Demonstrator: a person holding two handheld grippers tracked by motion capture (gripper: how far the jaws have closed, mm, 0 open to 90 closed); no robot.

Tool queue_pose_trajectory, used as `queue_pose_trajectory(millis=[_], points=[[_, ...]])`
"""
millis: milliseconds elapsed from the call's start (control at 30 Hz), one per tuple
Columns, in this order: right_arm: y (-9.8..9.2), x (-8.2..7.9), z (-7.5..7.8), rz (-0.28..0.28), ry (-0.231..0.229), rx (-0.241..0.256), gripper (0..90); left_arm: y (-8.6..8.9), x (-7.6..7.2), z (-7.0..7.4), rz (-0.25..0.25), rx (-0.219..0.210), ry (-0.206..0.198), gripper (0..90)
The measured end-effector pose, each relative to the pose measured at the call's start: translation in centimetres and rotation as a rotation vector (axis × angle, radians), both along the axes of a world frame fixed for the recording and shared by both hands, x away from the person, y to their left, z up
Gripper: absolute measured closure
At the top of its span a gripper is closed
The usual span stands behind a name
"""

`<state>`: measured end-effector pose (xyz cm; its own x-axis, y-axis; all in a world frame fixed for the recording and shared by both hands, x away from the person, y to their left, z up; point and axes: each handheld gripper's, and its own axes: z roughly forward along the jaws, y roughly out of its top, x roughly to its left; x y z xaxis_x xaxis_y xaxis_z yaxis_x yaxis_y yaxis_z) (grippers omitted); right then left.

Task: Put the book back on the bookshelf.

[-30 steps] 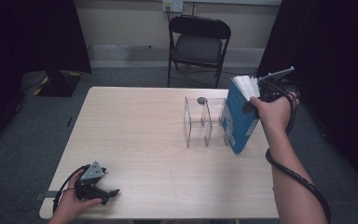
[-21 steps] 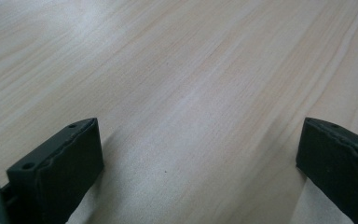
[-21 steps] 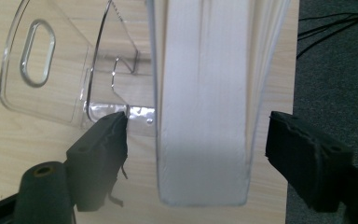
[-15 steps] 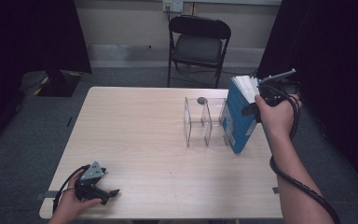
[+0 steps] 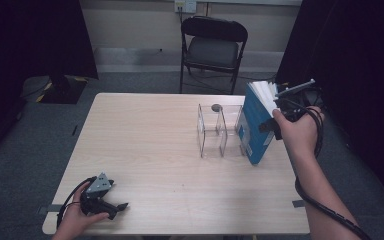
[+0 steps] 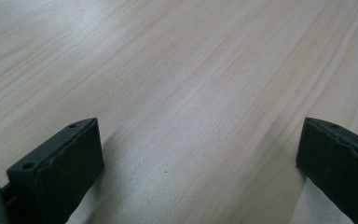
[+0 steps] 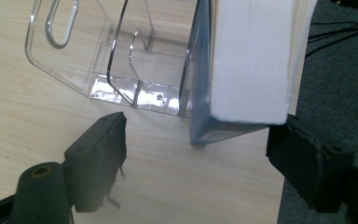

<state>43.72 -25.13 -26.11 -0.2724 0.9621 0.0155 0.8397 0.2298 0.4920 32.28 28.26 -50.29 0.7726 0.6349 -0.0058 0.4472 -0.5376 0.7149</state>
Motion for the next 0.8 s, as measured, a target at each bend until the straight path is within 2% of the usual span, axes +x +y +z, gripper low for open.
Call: queue_pose_trajectory(millis=[133, 167, 233, 267, 333, 467, 633, 800], points=[[-0.1, -0.7, -0.1, 0.012, -0.003, 0.01, 20.2, 0.0, 0.0, 0.0, 0.002, 0.0, -0.001, 0.0], [-0.1, -0.8, -0.2, 0.031, -0.008, 0.007, 19.4, 0.0, 0.0, 0.0, 0.002, 0.0, -0.001, 0.0], [-0.1, -1.1, -0.4, 0.041, 0.002, 0.015, 19.6, 0.0, 0.0, 0.0, 0.001, 0.0, 0.0, 0.0], [0.0, -1.3, -0.7, 0.053, 0.022, 0.02, 18.4, 0.0, 0.0, 0.0, 0.001, -0.001, 0.001, 0.0], [0.0, -1.4, -0.9, 0.068, 0.022, 0.025, 18.7, 0.0, 0.0, 0.0, 0.001, -0.001, 0.0, 0.0], [0.6, -1.9, -1.5, 0.083, 0.023, 0.017, 18.8, 0.0, 0.0, 0.0, 0.001, -0.001, 0.001, 0.0], [1.3, -2.2, -2.5, 0.101, 0.035, 0.039, 18.3, 0.0, 0.0, 0.0, 0.003, -0.003, -0.002, 0.0], [1.8, -2.4, -3.1, 0.124, 0.028, 0.038, 18.2, 0.0, 0.0, 0.0, 0.003, -0.003, -0.002, 0.0]])
